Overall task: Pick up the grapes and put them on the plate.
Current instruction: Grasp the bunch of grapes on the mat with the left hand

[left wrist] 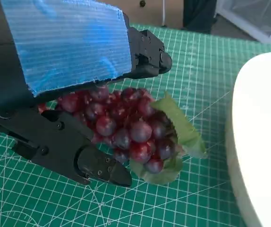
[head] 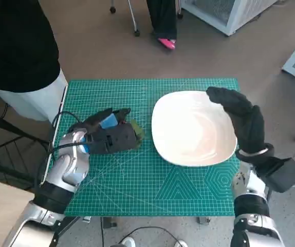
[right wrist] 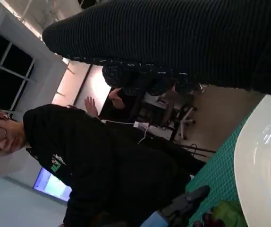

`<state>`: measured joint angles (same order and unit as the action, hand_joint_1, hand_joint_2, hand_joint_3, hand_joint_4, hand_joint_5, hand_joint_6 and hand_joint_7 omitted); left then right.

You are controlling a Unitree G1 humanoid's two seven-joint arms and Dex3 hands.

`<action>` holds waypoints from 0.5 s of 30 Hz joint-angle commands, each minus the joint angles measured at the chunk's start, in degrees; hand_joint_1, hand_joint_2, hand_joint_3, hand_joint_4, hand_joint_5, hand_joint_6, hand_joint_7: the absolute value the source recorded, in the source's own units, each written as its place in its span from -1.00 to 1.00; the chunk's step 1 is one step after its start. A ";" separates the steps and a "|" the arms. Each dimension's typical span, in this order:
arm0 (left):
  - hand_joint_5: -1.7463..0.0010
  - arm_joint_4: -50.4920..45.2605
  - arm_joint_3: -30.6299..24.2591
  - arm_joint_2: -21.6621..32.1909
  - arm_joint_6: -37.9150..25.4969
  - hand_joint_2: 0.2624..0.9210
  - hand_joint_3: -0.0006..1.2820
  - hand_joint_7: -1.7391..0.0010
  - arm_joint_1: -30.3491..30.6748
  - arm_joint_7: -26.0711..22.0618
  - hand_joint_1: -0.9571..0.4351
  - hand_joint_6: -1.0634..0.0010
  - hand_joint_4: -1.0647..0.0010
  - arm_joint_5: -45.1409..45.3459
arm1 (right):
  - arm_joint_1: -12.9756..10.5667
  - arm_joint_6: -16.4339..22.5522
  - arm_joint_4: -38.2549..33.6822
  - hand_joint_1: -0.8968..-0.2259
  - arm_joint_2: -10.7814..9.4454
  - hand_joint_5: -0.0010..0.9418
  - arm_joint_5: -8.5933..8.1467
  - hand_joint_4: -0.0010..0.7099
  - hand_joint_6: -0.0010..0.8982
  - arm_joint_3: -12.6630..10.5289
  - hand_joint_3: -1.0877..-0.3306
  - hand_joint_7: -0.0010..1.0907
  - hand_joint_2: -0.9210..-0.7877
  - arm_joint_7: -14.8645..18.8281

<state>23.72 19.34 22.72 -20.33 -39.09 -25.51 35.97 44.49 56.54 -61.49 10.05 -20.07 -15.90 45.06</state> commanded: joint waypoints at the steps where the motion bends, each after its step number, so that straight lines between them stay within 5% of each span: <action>1: 1.00 1.99 0.87 -0.31 0.60 0.46 -1.00 1.00 -1.67 1.37 0.02 0.61 0.93 0.13 | -1.05 -0.76 -0.27 0.23 0.24 -1.00 0.14 -0.27 -0.46 -0.09 0.46 -0.99 -1.00 0.38; 15: 0.99 11.03 3.39 -0.94 3.47 0.45 -1.00 0.99 -4.74 5.51 0.00 0.57 0.88 0.62 | -1.32 -0.70 -0.22 0.25 0.19 -1.00 0.40 -0.27 -0.46 -0.03 0.45 -0.99 -1.00 -0.09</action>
<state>32.47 21.97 22.12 -18.04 -42.12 -21.12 36.08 44.32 56.49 -61.49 10.09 -20.02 -15.89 45.02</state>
